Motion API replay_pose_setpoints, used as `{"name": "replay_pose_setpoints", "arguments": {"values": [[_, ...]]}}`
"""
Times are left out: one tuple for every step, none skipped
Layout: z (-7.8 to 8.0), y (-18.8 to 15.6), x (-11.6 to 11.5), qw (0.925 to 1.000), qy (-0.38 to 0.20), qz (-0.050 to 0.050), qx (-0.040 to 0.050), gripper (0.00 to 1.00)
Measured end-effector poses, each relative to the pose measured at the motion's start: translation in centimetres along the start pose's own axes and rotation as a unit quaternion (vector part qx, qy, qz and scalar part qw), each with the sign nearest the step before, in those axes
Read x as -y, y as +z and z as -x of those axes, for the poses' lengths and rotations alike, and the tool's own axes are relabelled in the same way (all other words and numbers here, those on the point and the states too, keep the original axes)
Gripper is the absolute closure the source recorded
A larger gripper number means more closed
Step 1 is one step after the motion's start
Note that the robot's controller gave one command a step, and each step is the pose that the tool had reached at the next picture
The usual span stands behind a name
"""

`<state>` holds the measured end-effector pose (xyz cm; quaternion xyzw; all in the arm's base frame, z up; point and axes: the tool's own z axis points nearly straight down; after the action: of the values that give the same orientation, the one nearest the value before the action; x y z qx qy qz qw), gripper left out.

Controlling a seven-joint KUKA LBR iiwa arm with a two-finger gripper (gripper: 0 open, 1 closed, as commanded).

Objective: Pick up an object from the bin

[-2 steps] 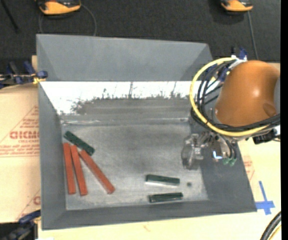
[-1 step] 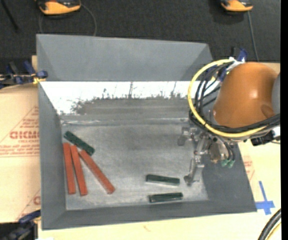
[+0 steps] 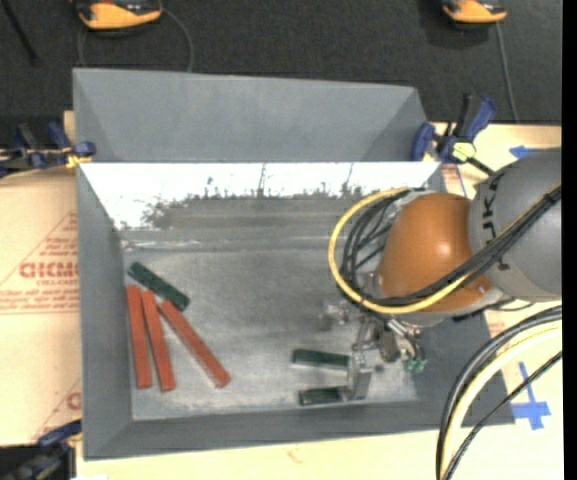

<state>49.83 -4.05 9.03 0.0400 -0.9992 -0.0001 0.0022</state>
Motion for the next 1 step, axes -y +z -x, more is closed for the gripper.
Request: {"name": "replay_pose_setpoints", "arguments": {"values": [[-0.31, 2.04, 0.01, 0.9994, -0.034, -0.001, 0.002, 0.0]]}}
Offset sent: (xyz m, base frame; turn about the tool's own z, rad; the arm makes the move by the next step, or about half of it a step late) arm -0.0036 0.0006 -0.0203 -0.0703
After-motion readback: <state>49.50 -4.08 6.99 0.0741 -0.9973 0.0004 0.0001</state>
